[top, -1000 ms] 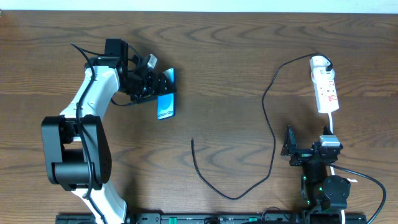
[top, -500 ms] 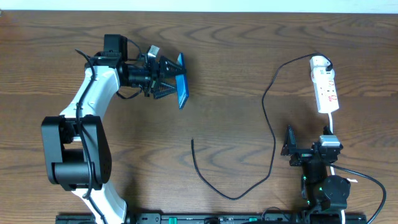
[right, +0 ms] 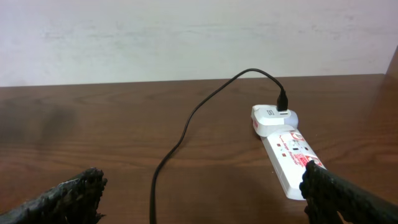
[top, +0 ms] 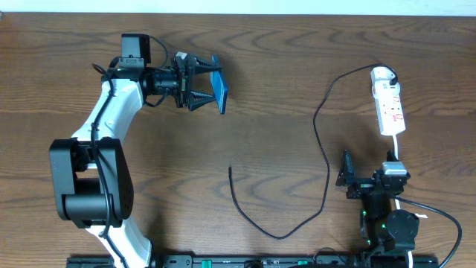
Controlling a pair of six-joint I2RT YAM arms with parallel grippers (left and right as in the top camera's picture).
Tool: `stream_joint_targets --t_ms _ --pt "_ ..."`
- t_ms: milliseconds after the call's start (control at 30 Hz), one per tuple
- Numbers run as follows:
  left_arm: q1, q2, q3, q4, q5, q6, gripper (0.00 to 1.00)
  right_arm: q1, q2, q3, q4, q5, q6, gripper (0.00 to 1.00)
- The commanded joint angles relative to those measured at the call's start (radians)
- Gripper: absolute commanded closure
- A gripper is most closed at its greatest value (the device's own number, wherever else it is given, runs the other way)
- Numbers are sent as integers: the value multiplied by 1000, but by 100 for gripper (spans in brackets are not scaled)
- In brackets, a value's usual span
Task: Plug charger to phone and switch on socket
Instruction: 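Lift the phone with the left gripper and tilt it upright, then hold the phone upright in the left gripper above the table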
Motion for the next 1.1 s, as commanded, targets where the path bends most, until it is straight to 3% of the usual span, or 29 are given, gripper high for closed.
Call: stream_joint_targets --t_ms 0,233,467,1067 --pt "-3 -32 18 45 69 -146 93 7 -11 -1 -4 -2 -9 1" --pt "-3 -32 18 158 98 -320 93 7 -11 -1 -4 -2 -9 1" --pt "-3 -32 18 230 120 -419 93 7 -11 -1 -4 -2 -9 1" --pt "32 -32 18 240 119 -507 93 7 -11 -1 -4 -2 -9 1"
